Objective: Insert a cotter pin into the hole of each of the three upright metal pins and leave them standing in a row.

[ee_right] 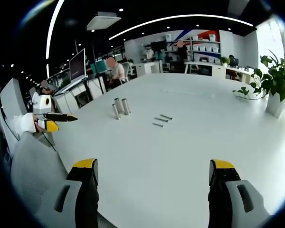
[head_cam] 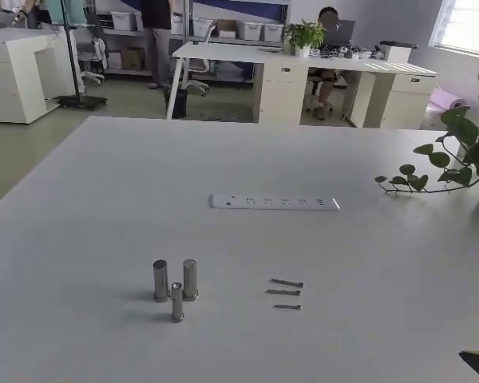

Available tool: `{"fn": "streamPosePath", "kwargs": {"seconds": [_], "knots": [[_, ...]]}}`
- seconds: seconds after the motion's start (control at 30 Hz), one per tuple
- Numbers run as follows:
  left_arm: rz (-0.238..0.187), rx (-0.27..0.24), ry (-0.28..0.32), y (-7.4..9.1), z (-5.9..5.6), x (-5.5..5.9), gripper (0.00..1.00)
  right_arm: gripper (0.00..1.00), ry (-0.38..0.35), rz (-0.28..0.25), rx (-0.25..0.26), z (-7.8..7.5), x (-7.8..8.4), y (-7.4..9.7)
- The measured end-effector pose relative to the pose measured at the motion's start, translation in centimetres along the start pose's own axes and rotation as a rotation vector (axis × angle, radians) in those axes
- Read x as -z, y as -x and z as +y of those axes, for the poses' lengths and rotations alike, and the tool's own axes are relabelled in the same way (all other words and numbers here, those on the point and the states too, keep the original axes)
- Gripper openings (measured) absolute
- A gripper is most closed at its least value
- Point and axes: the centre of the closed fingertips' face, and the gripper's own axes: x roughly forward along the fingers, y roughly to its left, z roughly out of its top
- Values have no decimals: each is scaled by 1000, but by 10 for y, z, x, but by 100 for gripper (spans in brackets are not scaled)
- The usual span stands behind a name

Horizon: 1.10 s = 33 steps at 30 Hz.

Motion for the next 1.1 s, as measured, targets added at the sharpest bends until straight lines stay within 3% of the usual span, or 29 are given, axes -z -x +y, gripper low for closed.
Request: {"fn": "streamPosePath", "kwargs": {"seconds": [0.1, 0.3, 0.37, 0.47, 0.57, 0.67, 0.8, 1.1], "knots": [[9, 2, -9, -2, 0, 1, 96, 96, 0, 2, -1, 0, 0, 0], [72, 30, -32, -8, -4, 8, 99, 96, 1, 10, -2, 1, 3, 0], [70, 48, -33, -9, -7, 8, 99, 96, 2, 14, -2, 1, 4, -1], [32, 78, 4, -14, -11, 2, 99, 96, 3, 18, -1, 0, 5, -1], [30, 87, -1, -18, -11, 0, 99, 96, 4, 20, -3, 1, 4, -2], [33, 80, -29, -22, -6, -3, 99, 96, 6, 25, -7, 1, 5, -3], [6, 71, -60, -31, 3, -13, 99, 95, 10, 37, -10, 1, 7, -6], [21, 61, -135, -64, 23, -31, 95, 95, 18, 49, -13, 2, 8, -7]]}}
